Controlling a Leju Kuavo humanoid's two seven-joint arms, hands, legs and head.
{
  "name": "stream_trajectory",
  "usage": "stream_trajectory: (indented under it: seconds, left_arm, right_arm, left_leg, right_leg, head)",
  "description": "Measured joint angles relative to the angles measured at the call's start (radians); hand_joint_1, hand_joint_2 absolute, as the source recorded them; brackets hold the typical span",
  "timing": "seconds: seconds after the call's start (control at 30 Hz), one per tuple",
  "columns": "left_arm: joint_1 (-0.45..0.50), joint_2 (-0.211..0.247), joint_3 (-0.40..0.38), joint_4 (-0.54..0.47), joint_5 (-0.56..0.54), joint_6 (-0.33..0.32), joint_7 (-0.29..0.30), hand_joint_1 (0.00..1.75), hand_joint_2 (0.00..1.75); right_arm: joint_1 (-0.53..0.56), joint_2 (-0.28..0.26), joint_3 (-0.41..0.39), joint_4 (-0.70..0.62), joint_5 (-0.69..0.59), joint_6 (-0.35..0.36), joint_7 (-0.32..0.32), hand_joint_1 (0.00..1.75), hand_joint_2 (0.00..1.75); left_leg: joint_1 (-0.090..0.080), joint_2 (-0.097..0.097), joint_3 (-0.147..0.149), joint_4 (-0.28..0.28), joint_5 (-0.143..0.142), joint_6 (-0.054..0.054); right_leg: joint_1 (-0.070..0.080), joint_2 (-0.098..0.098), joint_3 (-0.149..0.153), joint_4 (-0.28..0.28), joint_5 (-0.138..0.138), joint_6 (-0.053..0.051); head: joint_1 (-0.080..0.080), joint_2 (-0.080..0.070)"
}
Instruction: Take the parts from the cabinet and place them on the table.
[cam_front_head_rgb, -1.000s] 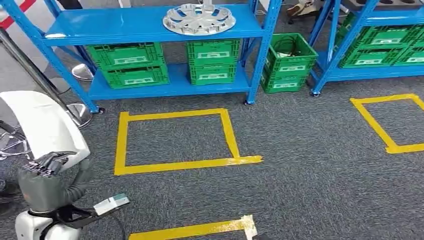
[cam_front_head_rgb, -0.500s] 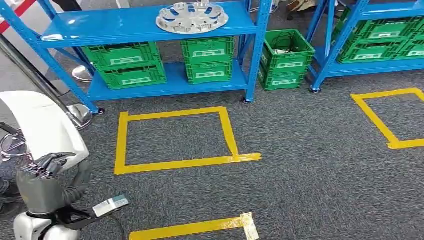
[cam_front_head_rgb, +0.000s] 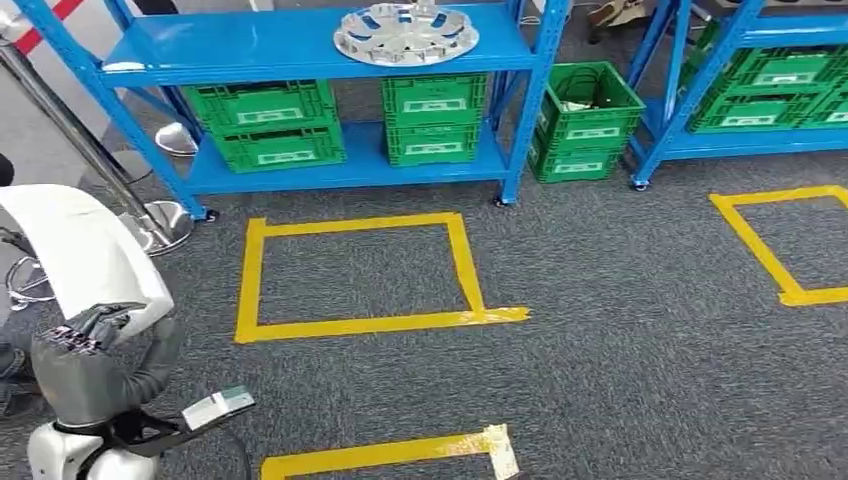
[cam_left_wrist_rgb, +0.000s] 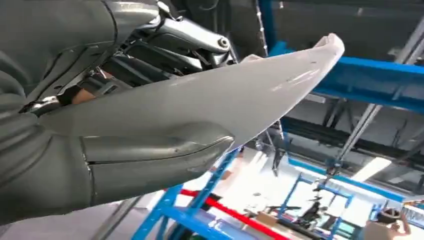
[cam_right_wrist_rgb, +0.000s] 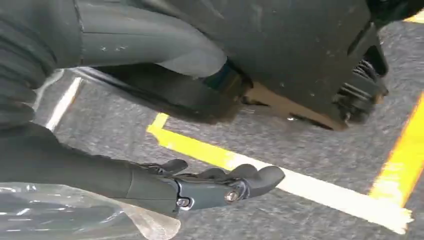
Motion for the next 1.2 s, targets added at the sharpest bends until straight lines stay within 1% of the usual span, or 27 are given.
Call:
stream_trajectory:
  seconds: [0.03, 0.07, 0.13, 0.17, 0.2, 0.23, 0.33, 0.37, 0.4, 0.43, 0.5, 0.53, 0.57, 0.63, 0.67, 0.7, 0.73, 0.83, 0.87, 0.9, 0.93, 1.0, 1.03, 1.07, 1.13, 1.17, 1.2]
  left_arm:
    - [0.003, -0.001, 0.000, 0.000, -0.002, 0.000, 0.000, 1.75, 1.75]
    - [0.008, -0.002, 0.000, 0.000, -0.006, 0.000, -0.004, 1.75, 1.75]
    - [0.018, -0.007, 0.003, -0.004, -0.008, 0.000, -0.016, 1.75, 1.75]
    - [0.023, -0.010, 0.006, -0.010, -0.008, 0.000, -0.023, 1.75, 1.75]
    - [0.028, -0.012, 0.010, -0.016, -0.008, 0.000, -0.026, 1.75, 1.75]
    - [0.031, -0.015, 0.013, -0.024, -0.008, 0.000, -0.027, 1.75, 1.75]
    - [0.051, -0.019, 0.026, -0.039, -0.010, 0.000, -0.035, 1.75, 1.75]
    - [0.059, -0.019, 0.029, -0.043, -0.011, 0.000, -0.035, 1.75, 1.75]
    - [0.063, -0.019, 0.030, -0.048, -0.011, 0.000, -0.035, 1.75, 1.75]
    - [0.063, -0.019, 0.031, -0.053, -0.011, 0.000, -0.035, 1.75, 1.75]
    - [0.065, -0.020, 0.032, -0.055, -0.011, 0.000, -0.035, 1.75, 1.75]
    - [0.068, -0.021, 0.034, -0.055, -0.011, 0.000, -0.035, 1.75, 1.75]
    - [0.072, -0.021, 0.035, -0.055, -0.011, 0.000, -0.035, 1.75, 1.75]
    - [0.076, -0.021, 0.040, -0.059, -0.011, 0.000, -0.035, 1.75, 1.75]
    - [0.076, -0.022, 0.043, -0.063, -0.011, 0.000, -0.035, 1.75, 1.75]
    - [0.075, -0.023, 0.044, -0.068, -0.011, 0.000, -0.035, 1.75, 1.75]
    - [0.073, -0.024, 0.044, -0.069, -0.011, 0.000, -0.035, 1.75, 1.75]
    - [0.082, -0.024, 0.048, -0.074, -0.011, 0.000, -0.035, 1.75, 1.75]
    - [0.082, -0.025, 0.050, -0.079, -0.011, 0.000, -0.035, 1.75, 1.75]
    - [0.082, -0.026, 0.050, -0.081, -0.011, 0.001, -0.035, 1.75, 1.75]
    - [0.078, -0.027, 0.050, -0.083, -0.011, 0.001, -0.035, 1.75, 1.75]
    - [0.078, -0.030, 0.051, -0.083, -0.012, 0.000, -0.035, 1.75, 1.75]
    - [0.079, -0.031, 0.051, -0.083, -0.012, 0.000, -0.035, 1.75, 1.75]
    - [0.080, -0.031, 0.052, -0.083, -0.012, 0.000, -0.035, 1.75, 1.75]
    - [0.079, -0.031, 0.053, -0.083, -0.011, 0.000, -0.031, 1.75, 1.75]
    - [0.079, -0.031, 0.053, -0.083, -0.011, 0.000, -0.031, 1.75, 1.75]
    - [0.077, -0.031, 0.053, -0.083, -0.010, 0.000, -0.031, 1.75, 1.75]
  right_arm:
    - [0.000, 0.000, 0.004, 0.000, 0.001, -0.007, -0.020, 0.00, 1.75]
    - [0.002, 0.000, 0.008, 0.000, 0.002, -0.012, -0.053, 0.00, 1.75]
    - [0.012, 0.000, 0.014, 0.000, 0.004, -0.026, -0.138, 0.00, 1.75]
    - [0.017, 0.000, 0.016, 0.000, 0.005, -0.035, -0.179, 0.00, 1.75]
    - [0.019, 0.005, 0.021, 0.001, 0.006, -0.040, -0.214, 0.00, 1.75]
    - [0.020, 0.010, 0.026, 0.002, 0.006, -0.046, -0.248, 0.00, 1.75]
    - [0.027, 0.012, 0.035, 0.002, 0.004, -0.056, -0.323, 0.00, 1.75]
    - [0.028, 0.015, 0.038, 0.002, 0.002, -0.059, -0.336, 0.00, 1.75]
    - [0.028, 0.016, 0.038, 0.002, 0.000, -0.061, -0.347, 0.00, 1.75]
    - [0.028, 0.018, 0.038, 0.002, -0.001, -0.062, -0.356, 0.00, 1.75]
    - [0.031, 0.018, 0.039, 0.002, -0.003, -0.063, -0.364, 0.00, 1.75]
    - [0.031, 0.018, 0.039, 0.002, -0.004, -0.064, -0.366, 0.00, 1.75]
    - [0.031, 0.018, 0.039, 0.002, -0.004, -0.065, -0.366, 0.00, 1.75]
    - [0.028, 0.018, 0.039, 0.002, -0.004, -0.065, -0.367, 0.00, 1.75]
    - [0.027, 0.020, 0.040, 0.002, -0.004, -0.065, -0.368, 0.00, 1.75]
    - [0.027, 0.021, 0.040, 0.003, -0.004, -0.065, -0.368, 0.00, 1.75]
    - [0.027, 0.023, 0.041, 0.002, -0.004, -0.066, -0.368, 0.00, 1.75]
    - [0.024, 0.023, 0.043, 0.003, -0.004, -0.065, -0.368, 0.00, 1.75]
    - [0.023, 0.023, 0.044, 0.002, -0.004, -0.065, -0.371, 0.00, 1.75]
    - [0.023, 0.023, 0.045, 0.002, -0.004, -0.065, -0.379, 0.00, 1.75]
    - [0.023, 0.023, 0.046, 0.003, -0.004, -0.065, -0.388, 0.00, 1.75]
    - [0.025, 0.023, 0.047, 0.003, -0.004, -0.065, -0.394, 0.00, 1.75]
    - [0.028, 0.023, 0.047, 0.003, -0.004, -0.066, -0.395, 0.00, 1.75]
    - [0.028, 0.023, 0.047, 0.003, -0.005, -0.066, -0.394, 0.00, 1.75]
    - [0.027, 0.023, 0.047, 0.003, -0.001, -0.073, -0.367, 0.00, 1.75]
    - [0.026, 0.023, 0.048, 0.004, 0.003, -0.079, -0.338, 0.00, 1.75]
    - [0.026, 0.023, 0.050, 0.006, 0.007, -0.080, -0.312, 0.00, 1.75]
  left_leg:
    - [0.001, -0.006, -0.002, 0.002, 0.001, -0.002]
    - [0.003, -0.016, -0.002, 0.003, 0.002, -0.005]
    - [0.011, -0.041, -0.003, 0.011, 0.000, -0.017]
    - [0.016, -0.053, -0.007, 0.021, -0.003, -0.026]
    - [0.011, -0.063, -0.019, 0.034, -0.006, -0.037]
    - [0.012, -0.072, -0.033, 0.051, -0.006, -0.042]
    - [0.014, -0.101, -0.041, 0.048, 0.005, -0.057]
    - [0.016, -0.094, -0.046, 0.055, -0.001, -0.059]
    - [0.010, -0.050, -0.061, 0.089, -0.029, -0.061]
    - [0.010, -0.022, -0.091, 0.160, -0.072, -0.063]
    - [0.010, -0.003, -0.158, 0.324, -0.148, -0.065]
    - [0.010, -0.002, -0.177, 0.376, -0.164, -0.062]
    - [0.009, -0.002, -0.169, 0.373, -0.154, -0.058]
    - [0.003, 0.006, -0.095, 0.244, -0.082, -0.042]
    - [-0.005, 0.029, -0.042, 0.145, -0.042, -0.027]
    - [-0.017, 0.074, -0.012, 0.087, -0.047, -0.013]
    - [-0.021, 0.081, -0.007, 0.071, -0.051, -0.009]
    - [-0.026, 0.049, -0.016, 0.072, -0.050, -0.008]
    - [-0.015, 0.037, -0.007, 0.052, -0.040, 0.000]
    - [-0.012, 0.030, -0.005, 0.045, -0.036, 0.001]
    - [-0.010, 0.020, -0.007, 0.045, -0.033, 0.006]
    - [-0.011, -0.002, -0.011, 0.045, -0.033, 0.008]
    - [-0.012, -0.014, -0.011, 0.046, -0.033, 0.008]
    - [-0.012, -0.027, -0.011, 0.046, -0.033, 0.008]
    - [-0.011, -0.056, -0.009, 0.050, -0.032, 0.007]
    - [-0.011, -0.070, -0.009, 0.054, -0.034, 0.004]
    - [-0.009, -0.081, -0.012, 0.060, -0.036, 0.000]
  right_leg:
    - [-0.003, 0.000, -0.015, 0.037, -0.004, 0.004]
    - [-0.007, 0.000, -0.004, 0.022, 0.017, 0.008]
    - [-0.019, 0.009, 0.076, -0.130, 0.104, 0.017]
    - [-0.026, 0.031, 0.126, -0.225, 0.143, 0.023]
    - [-0.029, 0.089, 0.141, -0.258, 0.120, 0.030]
    - [-0.030, 0.086, 0.134, -0.260, 0.118, 0.009]
    - [-0.026, 0.054, 0.139, -0.245, 0.119, -0.011]
    - [-0.031, 0.039, 0.139, -0.246, 0.124, -0.019]
    - [-0.028, 0.030, 0.138, -0.246, 0.125, -0.024]
    - [-0.024, 0.014, 0.136, -0.246, 0.125, -0.029]
    - [-0.017, -0.015, 0.134, -0.246, 0.124, -0.033]
    - [-0.014, -0.030, 0.133, -0.246, 0.123, -0.035]
    - [-0.011, -0.043, 0.133, -0.246, 0.123, -0.036]
    - [-0.004, -0.065, 0.137, -0.246, 0.120, -0.039]
    - [-0.001, -0.076, 0.141, -0.246, 0.117, -0.039]
    - [0.000, -0.085, 0.143, -0.248, 0.115, -0.039]
    - [0.007, -0.094, 0.140, -0.244, 0.112, -0.032]
    - [0.004, -0.127, 0.146, -0.253, 0.113, -0.021]
    - [0.006, -0.128, 0.147, -0.252, 0.104, -0.013]
    - [0.002, -0.066, 0.136, -0.231, 0.085, -0.008]
    - [-0.001, -0.024, 0.108, -0.174, 0.052, -0.007]
    - [-0.003, -0.001, 0.029, -0.014, -0.015, -0.004]
    - [-0.003, 0.001, -0.003, 0.043, -0.029, -0.002]
    - [-0.003, 0.001, -0.015, 0.055, -0.017, -0.001]
    - [-0.005, 0.005, 0.026, -0.055, 0.073, -0.001]
    - [-0.008, 0.020, 0.067, -0.152, 0.127, -0.002]
    - [-0.013, 0.069, 0.097, -0.220, 0.144, -0.005]
  head:
    - [0.001, 0.000]
    - [0.000, 0.000]
    - [0.000, 0.000]
    - [0.001, 0.000]
    - [0.006, 0.000]
    - [0.007, 0.000]
    - [0.001, 0.000]
    - [-0.001, 0.000]
    - [-0.009, 0.000]
    - [-0.019, 0.000]
    - [-0.021, 0.000]
    - [-0.021, 0.000]
    - [-0.021, 0.000]
    - [-0.022, 0.000]
    - [-0.022, 0.000]
    - [-0.021, 0.000]
    - [-0.022, 0.000]
    - [-0.021, 0.000]
    - [-0.021, 0.000]
    - [-0.016, 0.000]
    - [-0.013, 0.000]
    - [-0.009, 0.000]
    - [-0.009, 0.000]
    - [-0.008, 0.000]
    - [-0.008, 0.000]
    - [-0.008, 0.000]
    - [-0.007, 0.000]
